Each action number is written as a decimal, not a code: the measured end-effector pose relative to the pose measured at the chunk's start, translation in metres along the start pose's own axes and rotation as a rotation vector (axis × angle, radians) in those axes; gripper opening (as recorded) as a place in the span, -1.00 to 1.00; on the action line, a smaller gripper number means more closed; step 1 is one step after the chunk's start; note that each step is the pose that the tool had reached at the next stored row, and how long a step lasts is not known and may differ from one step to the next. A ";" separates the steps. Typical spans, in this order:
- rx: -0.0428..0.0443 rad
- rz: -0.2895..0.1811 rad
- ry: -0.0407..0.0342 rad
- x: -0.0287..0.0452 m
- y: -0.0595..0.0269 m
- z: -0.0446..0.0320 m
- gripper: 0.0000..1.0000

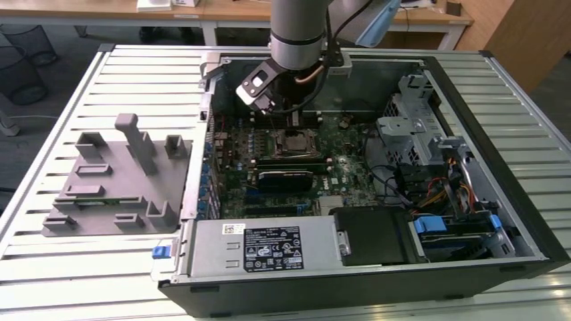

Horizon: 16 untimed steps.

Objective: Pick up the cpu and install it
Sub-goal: 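Close the cpu cover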

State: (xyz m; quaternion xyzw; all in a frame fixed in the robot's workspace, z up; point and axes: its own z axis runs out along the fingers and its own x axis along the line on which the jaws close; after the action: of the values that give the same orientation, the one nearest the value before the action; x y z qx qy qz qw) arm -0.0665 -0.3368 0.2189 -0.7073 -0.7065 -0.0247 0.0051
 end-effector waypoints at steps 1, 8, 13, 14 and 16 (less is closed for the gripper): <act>-0.0001 0.000 0.0001 0.0000 -0.0007 0.0003 -0.79; 0.0014 0.000 0.0000 -0.0002 -0.0041 0.0047 -0.79; 0.0046 0.000 0.0001 -0.0005 -0.0063 0.0106 -0.79; 0.0054 0.000 0.0001 -0.0005 -0.0064 0.0118 -0.79; 0.0065 0.000 0.0001 -0.0006 -0.0068 0.0144 -0.79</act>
State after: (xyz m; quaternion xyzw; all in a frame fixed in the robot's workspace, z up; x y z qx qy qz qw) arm -0.0729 -0.3368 0.2042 -0.7073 -0.7065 -0.0225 0.0075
